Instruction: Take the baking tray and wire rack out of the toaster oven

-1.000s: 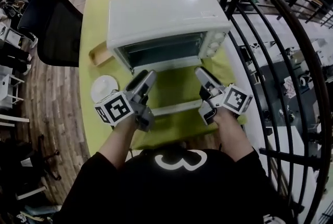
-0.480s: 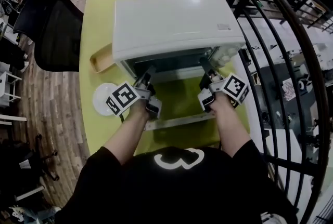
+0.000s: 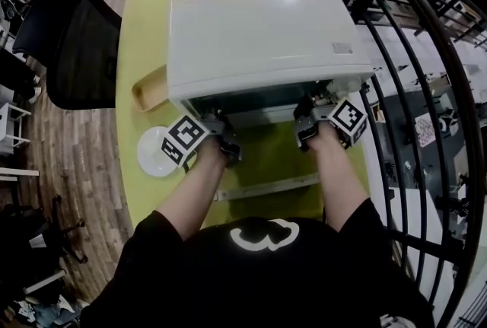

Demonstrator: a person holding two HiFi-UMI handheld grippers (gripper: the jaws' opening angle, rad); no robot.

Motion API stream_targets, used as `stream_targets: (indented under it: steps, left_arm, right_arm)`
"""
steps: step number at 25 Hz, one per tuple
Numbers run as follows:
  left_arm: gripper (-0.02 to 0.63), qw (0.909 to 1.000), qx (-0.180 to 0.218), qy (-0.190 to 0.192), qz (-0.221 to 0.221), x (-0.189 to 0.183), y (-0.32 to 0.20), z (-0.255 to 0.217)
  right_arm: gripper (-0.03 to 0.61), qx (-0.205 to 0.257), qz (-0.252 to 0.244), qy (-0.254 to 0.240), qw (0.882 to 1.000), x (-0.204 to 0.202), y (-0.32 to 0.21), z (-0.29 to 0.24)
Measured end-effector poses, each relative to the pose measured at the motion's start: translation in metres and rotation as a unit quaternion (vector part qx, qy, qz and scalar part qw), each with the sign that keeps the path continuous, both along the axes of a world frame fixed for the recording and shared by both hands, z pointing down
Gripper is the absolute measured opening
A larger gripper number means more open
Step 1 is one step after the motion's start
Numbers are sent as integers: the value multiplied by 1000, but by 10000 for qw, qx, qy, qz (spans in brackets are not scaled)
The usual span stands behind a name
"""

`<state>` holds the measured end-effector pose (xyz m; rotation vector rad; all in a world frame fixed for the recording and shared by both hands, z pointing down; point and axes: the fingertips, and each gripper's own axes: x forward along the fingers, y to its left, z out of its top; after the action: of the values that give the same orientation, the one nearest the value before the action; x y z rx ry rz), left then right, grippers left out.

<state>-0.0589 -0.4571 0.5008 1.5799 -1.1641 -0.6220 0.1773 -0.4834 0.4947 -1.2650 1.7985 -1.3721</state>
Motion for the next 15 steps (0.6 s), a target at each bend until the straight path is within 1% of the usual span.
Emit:
stream_targets:
  steps: [3,6,8,9,15]
  left_arm:
    - [189,9999,2,106,-12,1,-4,1]
    - [154,9997,28,226,-53,2,-5,-1]
    - [129,9995,39,297,-86,3,-6,-2]
    - [117,9994,40,331,-106,3,-6,-2]
    - [112,9991,-15,385,-182,2,-4,-3]
  right_arm:
    - [169,5,119,-166,9998,-1,-7,0]
    - [166,-16,186,-278,9994,0,-10,2]
    - [112,-17,231,-347,9991,1,-10,2]
    - [107,-6,247,-358,9991,2,-10,2]
    - [104,-28,246,-409,9989,2,-8,3]
